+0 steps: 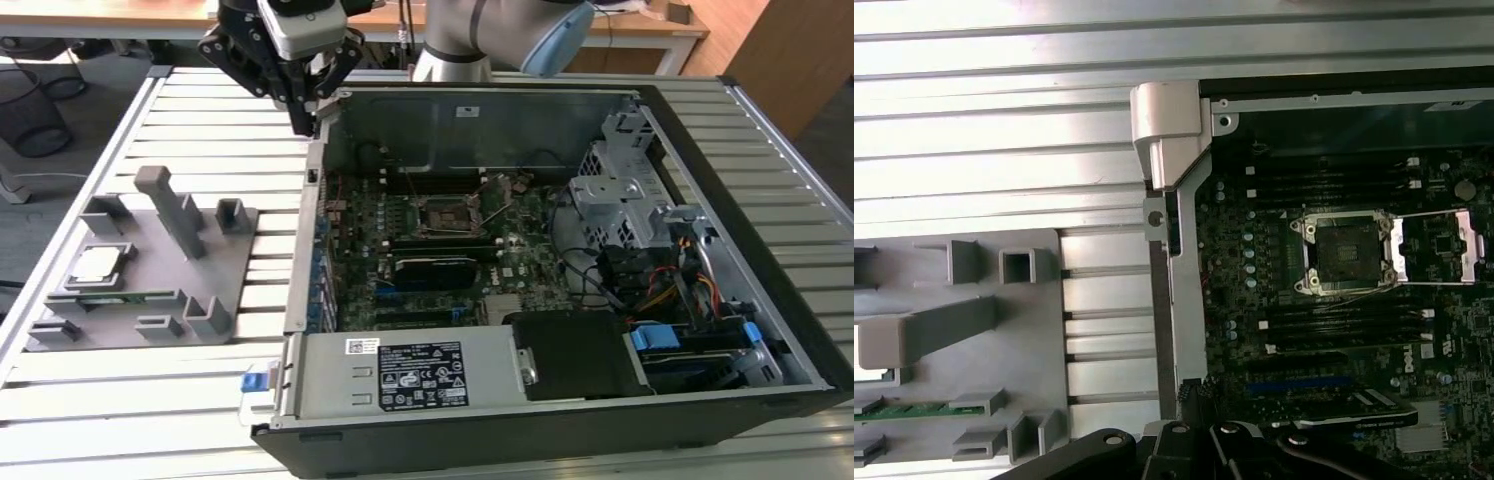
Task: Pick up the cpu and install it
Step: 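Reach for the cpu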
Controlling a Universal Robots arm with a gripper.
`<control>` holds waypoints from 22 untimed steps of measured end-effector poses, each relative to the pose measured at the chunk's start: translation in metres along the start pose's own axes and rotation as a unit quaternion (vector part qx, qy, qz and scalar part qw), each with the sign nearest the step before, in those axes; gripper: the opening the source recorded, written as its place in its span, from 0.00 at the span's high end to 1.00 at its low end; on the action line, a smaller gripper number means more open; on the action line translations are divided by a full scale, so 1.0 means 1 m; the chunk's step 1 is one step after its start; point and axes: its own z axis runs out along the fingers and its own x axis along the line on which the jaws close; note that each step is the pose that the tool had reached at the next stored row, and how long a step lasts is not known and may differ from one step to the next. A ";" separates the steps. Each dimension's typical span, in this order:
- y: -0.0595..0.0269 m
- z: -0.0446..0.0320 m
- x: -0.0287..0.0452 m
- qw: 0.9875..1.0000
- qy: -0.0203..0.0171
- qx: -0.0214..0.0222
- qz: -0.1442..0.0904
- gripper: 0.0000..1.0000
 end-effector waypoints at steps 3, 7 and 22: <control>-0.0002 0.0001 0.0020 1.000 0.000 0.000 0.000 0.89; -0.0003 0.0002 0.0036 1.000 0.000 0.000 0.000 0.89; -0.0013 0.0010 0.0165 1.000 0.001 0.000 0.000 0.89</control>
